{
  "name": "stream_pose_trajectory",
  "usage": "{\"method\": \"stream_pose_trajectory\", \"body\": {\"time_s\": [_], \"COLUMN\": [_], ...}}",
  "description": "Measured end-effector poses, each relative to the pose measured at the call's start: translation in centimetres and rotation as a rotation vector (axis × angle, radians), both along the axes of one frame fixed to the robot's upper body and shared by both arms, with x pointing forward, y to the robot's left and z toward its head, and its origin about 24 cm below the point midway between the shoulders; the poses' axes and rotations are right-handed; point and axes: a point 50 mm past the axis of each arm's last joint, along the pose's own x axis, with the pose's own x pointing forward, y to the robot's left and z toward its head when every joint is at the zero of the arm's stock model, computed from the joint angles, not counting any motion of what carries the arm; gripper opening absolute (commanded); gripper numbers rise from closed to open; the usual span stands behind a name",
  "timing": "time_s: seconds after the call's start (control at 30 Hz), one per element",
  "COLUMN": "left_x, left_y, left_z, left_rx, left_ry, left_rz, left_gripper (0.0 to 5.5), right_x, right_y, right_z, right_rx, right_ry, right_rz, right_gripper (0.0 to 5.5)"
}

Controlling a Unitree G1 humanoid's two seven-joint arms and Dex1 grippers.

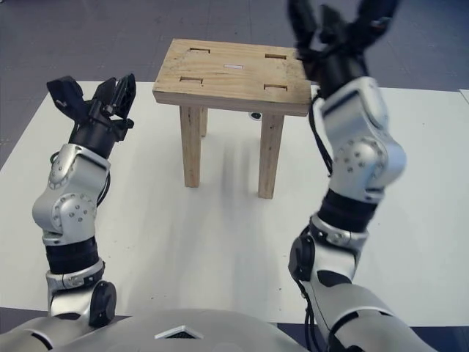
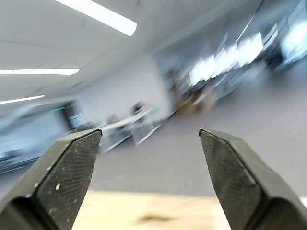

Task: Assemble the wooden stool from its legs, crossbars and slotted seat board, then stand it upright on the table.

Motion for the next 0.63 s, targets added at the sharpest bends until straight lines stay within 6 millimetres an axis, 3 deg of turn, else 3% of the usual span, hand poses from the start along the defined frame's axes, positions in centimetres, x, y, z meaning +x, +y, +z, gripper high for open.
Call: {"method": "stream_pose_trajectory", "body": {"time_s": [0.07, 0.13, 0.2, 0.3, 0.43, 0.63], "left_x": [-1.0, -1.8, -2.3, -2.5, -2.4, -2.4], "left_y": [0.6, 1.1, 1.4, 1.5, 1.2, 0.9], "left_z": [-1.0, -1.9, -2.9, -4.4, -4.5, -4.7], "left_rx": [0.038, 0.087, 0.147, 0.231, 0.272, 0.283], "left_ry": [0.003, 0.006, 0.014, 0.042, 0.028, 0.030], "left_rz": [0.061, 0.109, 0.135, 0.148, 0.141, 0.143], "left_gripper": [2.49, 2.49, 2.49, 2.49, 2.49, 2.49], "right_x": [-1.5, -2.9, -4.1, -6.2, -6.4, -6.1], "right_y": [-3.0, -4.5, -4.2, -2.3, -0.7, 0.0], "right_z": [-3.0, -7.1, -10.4, -14.9, -15.5, -15.7], "right_rx": [-0.124, -0.187, -0.277, -0.392, -0.393, -0.397], "right_ry": [0.093, 0.236, 0.321, 0.411, 0.385, 0.382], "right_rz": [-0.187, -0.268, -0.269, -0.196, -0.148, -0.138], "right_gripper": [3.75, 3.75, 3.75, 3.75, 3.75, 3.75]}}
